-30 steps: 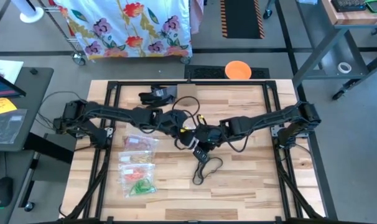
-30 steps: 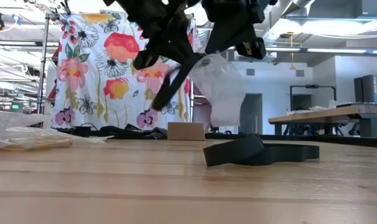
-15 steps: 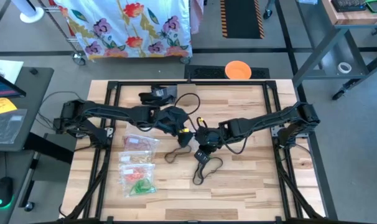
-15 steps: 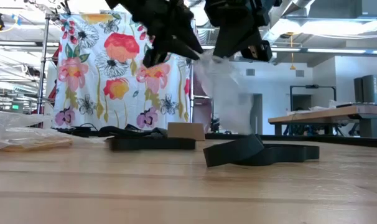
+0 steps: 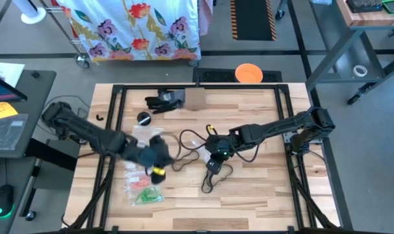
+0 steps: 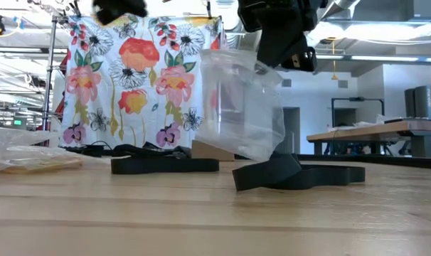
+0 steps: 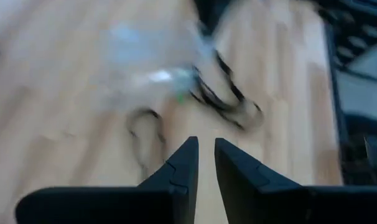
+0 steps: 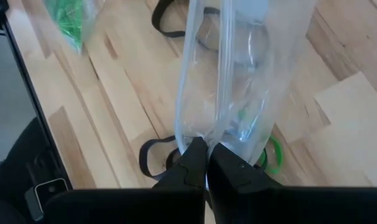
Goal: Sort rubber bands
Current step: Put the black rubber band into the transparent zip bag
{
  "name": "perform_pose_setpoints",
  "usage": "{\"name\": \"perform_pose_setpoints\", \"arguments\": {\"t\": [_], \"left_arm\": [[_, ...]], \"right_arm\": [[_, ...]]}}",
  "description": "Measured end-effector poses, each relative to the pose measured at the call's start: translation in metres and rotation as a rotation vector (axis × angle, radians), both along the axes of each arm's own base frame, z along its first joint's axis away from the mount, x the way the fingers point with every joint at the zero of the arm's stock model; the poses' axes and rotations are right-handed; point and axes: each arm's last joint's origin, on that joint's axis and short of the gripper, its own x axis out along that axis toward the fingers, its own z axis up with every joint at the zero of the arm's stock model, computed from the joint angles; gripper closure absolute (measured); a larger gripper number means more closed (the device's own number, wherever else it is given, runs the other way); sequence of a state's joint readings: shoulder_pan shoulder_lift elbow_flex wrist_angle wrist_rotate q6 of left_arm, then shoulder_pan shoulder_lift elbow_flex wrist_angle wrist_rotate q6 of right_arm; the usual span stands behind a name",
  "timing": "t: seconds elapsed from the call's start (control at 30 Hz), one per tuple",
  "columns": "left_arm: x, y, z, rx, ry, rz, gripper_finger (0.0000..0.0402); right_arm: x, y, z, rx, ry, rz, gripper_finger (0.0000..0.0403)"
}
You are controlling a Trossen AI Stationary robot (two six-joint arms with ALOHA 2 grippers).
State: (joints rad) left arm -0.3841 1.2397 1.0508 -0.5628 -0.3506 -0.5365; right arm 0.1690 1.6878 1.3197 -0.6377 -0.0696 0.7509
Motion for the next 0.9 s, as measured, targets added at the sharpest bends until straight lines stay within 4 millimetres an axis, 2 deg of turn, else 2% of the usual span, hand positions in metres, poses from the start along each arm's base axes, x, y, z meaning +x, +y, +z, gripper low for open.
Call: {"name": "perform_pose_setpoints", "arguments": {"t": [0.17,0.37,0.57,0.73,0.9], "left_arm": [[-0.001,-0.030,-0.055,0.013,0.101,-0.082,0.0351],[0.010,-0.043,-0.100,0.098,0.244,-0.105,0.0316],[0.024,-0.040,-0.129,0.176,0.307,-0.053,0.0239],[0.036,-0.035,-0.142,0.200,0.279,0.043,0.0170],[0.049,-0.027,-0.151,0.061,0.239,0.162,0.0135]], "right_arm": [[0.000,0.004,0.001,0.014,-0.011,0.016,0.0403],[0.002,0.005,0.002,0.056,-0.017,0.001,0.0403],[0.001,0.005,0.002,0.077,-0.013,0.015,0.0403],[0.001,0.005,0.002,0.072,-0.006,0.022,0.0403],[-0.001,0.005,0.001,0.068,0.007,0.023,0.0403]]}}
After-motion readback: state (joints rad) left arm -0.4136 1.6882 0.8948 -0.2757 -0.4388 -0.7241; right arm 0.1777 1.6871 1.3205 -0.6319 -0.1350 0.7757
